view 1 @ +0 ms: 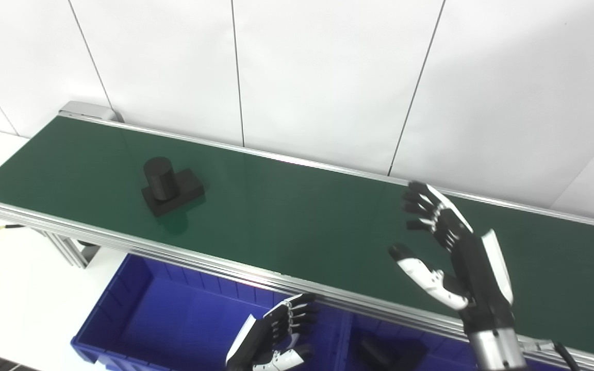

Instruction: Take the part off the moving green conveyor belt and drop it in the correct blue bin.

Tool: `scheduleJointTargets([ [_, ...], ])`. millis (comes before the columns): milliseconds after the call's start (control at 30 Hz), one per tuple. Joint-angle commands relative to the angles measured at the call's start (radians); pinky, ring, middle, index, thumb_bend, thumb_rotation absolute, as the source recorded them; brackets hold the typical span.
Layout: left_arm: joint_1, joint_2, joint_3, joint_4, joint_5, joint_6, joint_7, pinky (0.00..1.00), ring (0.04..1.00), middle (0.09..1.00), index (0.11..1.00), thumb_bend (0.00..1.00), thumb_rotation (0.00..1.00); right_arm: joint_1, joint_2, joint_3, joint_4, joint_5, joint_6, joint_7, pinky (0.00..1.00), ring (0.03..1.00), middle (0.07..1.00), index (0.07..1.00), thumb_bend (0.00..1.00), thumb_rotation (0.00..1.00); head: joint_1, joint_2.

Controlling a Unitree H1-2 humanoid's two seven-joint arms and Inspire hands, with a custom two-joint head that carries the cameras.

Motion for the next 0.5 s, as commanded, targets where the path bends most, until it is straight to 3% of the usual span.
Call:
scheduleJointTargets([
  [0,-0.01,0.002,-0.008,-0.018,0.006,-0.041,0.005,0.71,0.762,0.79,0.831,0.82,0.57,-0.07,0.013,0.009,-0.002,-0.012,0.027,0.013,0.7,0.797,0.825,0.866,0.54,0.37,0.002,0.001],
  [100,-0.011,0.006,-0.013,-0.018,0.015,-0.041,0.014,0.7,0.758,0.788,0.83,0.81,0.57,-0.123,0.02,0.021,0.031,-0.011,0.045,0.025,0.72,0.811,0.831,0.872,0.56,0.34,0.002,0.001],
  [267,-0.006,0.008,-0.021,-0.025,0.021,-0.041,0.019,0.71,0.756,0.784,0.828,0.82,0.57,-0.2,0.034,0.041,0.095,-0.005,0.055,0.037,0.73,0.818,0.836,0.871,0.59,0.38,0.007,0.005],
  [467,-0.007,0.012,-0.036,-0.028,0.026,-0.041,0.03,0.7,0.751,0.779,0.823,0.85,0.6,-0.287,0.072,0.066,0.216,-0.008,0.029,0.038,0.72,0.799,0.824,0.869,0.63,0.4,0.013,0.005],
])
